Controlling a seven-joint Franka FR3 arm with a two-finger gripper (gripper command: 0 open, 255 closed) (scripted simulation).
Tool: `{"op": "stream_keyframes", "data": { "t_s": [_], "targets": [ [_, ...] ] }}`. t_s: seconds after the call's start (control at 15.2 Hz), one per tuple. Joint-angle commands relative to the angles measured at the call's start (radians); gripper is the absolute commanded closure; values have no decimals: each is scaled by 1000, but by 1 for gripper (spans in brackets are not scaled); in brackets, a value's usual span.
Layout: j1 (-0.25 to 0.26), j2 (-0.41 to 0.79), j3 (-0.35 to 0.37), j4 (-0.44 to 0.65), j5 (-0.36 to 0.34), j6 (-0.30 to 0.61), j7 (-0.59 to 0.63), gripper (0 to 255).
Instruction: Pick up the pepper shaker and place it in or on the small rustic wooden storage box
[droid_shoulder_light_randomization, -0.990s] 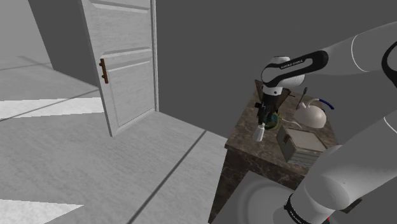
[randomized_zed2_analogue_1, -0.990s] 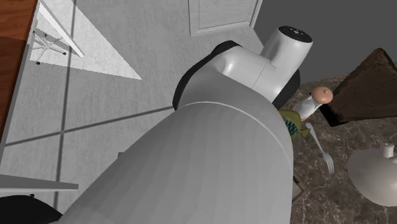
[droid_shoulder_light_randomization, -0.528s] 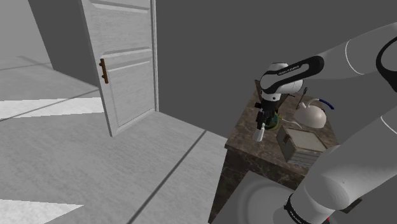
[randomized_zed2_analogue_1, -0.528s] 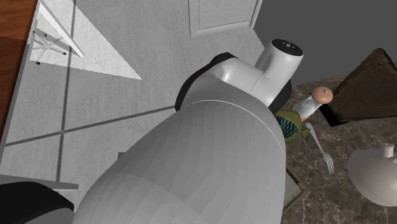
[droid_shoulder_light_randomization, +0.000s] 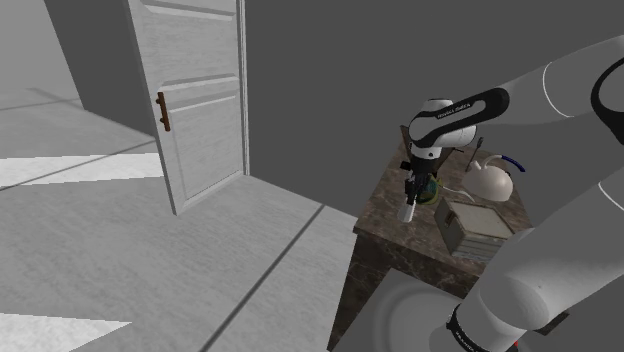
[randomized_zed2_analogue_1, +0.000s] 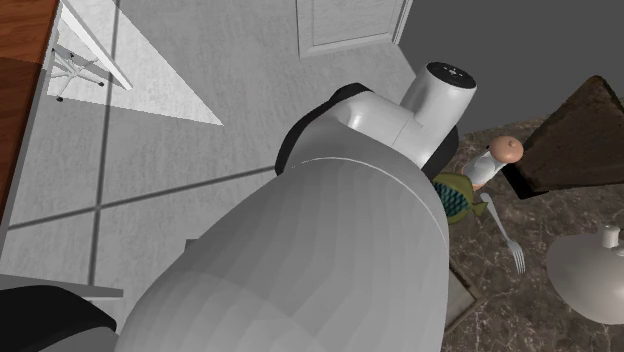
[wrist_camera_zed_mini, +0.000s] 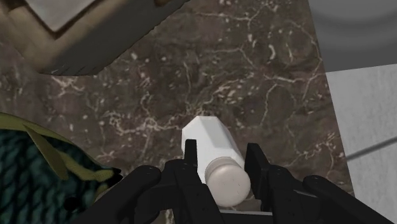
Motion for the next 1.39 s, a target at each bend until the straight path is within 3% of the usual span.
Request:
{"op": "stream_keyframes", "data": {
  "t_s": [0.0, 0.4, 1.32],
  "targets": [
    [0, 0, 0, 0, 0, 0, 0, 255],
    [0, 0, 0, 0, 0, 0, 0, 255],
    [-7, -98, 40, 116, -17, -208, 26, 255]
  ]
}}
